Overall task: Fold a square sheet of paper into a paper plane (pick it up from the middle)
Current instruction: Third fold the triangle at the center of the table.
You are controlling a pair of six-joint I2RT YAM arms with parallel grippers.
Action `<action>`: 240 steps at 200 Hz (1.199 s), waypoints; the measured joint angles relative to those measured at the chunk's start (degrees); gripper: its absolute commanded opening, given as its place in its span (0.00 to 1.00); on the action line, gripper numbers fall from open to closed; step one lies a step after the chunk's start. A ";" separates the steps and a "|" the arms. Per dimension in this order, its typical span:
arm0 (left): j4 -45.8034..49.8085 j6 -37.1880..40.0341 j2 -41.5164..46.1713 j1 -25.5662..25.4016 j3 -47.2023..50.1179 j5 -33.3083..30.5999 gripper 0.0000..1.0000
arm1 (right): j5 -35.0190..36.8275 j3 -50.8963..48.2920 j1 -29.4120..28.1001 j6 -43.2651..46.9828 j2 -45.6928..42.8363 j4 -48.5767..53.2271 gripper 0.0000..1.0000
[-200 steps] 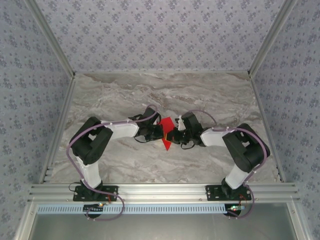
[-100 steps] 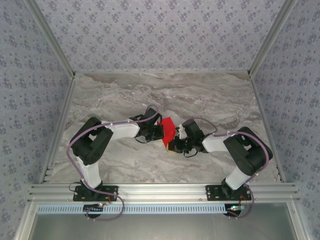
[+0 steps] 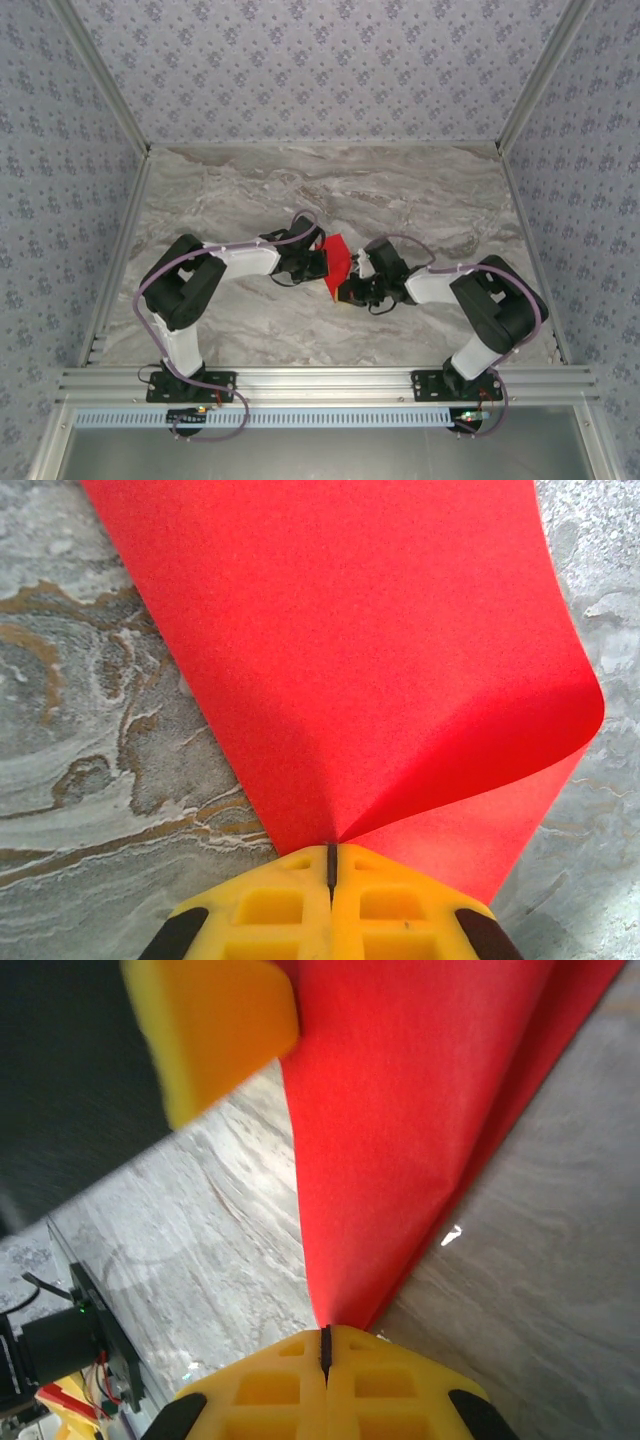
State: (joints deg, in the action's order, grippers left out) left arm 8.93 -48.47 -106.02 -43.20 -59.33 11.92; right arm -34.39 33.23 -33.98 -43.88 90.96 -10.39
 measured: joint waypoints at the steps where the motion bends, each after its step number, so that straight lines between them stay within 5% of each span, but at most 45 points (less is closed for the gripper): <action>1: 0.02 0.00 -0.02 0.00 0.00 0.00 0.00 | 0.02 0.07 0.09 0.00 -0.09 0.04 0.00; 45: 0.24 0.46 -0.02 0.00 -0.15 -0.13 0.00 | 1.22 7.45 6.05 1.62 0.92 1.68 0.00; 116: 0.59 1.09 -0.07 -0.04 -0.37 -0.28 0.00 | 2.14 10.21 7.21 3.32 8.37 3.56 0.00; 240: 1.55 1.97 -0.24 -0.33 -0.98 -1.03 0.00 | 4.17 14.21 8.02 2.82 7.98 6.01 0.00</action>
State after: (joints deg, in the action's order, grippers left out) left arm 10.48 -46.50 -106.26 -43.53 -60.31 10.90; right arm -30.22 47.44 -25.96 -41.06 98.94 -4.38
